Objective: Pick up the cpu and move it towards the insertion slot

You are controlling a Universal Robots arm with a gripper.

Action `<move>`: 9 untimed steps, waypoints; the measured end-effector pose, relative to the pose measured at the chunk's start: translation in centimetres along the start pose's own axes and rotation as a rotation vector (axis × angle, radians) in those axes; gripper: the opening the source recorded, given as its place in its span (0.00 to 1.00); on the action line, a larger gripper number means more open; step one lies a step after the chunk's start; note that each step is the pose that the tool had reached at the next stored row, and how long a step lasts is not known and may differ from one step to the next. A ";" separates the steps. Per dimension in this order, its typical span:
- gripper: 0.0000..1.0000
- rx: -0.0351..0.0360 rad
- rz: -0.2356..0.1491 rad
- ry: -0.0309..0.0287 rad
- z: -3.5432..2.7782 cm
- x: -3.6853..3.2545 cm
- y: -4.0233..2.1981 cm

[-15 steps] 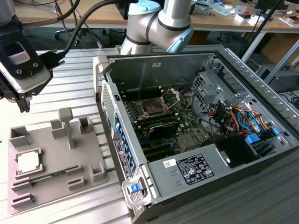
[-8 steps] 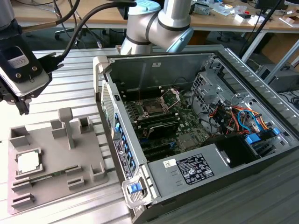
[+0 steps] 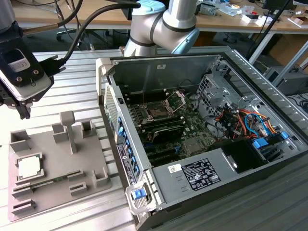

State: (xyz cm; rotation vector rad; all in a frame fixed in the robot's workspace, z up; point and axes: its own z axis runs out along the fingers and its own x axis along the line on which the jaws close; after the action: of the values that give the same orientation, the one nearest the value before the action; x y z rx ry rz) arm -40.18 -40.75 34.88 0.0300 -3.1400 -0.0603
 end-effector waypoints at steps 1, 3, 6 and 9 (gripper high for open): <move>0.11 0.0000 0.000 -0.0001 0.01 0.00 -0.02; 0.11 0.0000 0.000 0.0000 0.02 0.00 -0.07; 0.11 0.0001 0.000 0.0000 0.04 0.00 -0.16; 0.11 0.0002 0.000 0.0000 0.06 0.00 -0.28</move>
State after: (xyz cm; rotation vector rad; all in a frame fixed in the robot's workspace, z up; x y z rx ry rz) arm -40.18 -41.03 34.81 0.0300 -3.1400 -0.0600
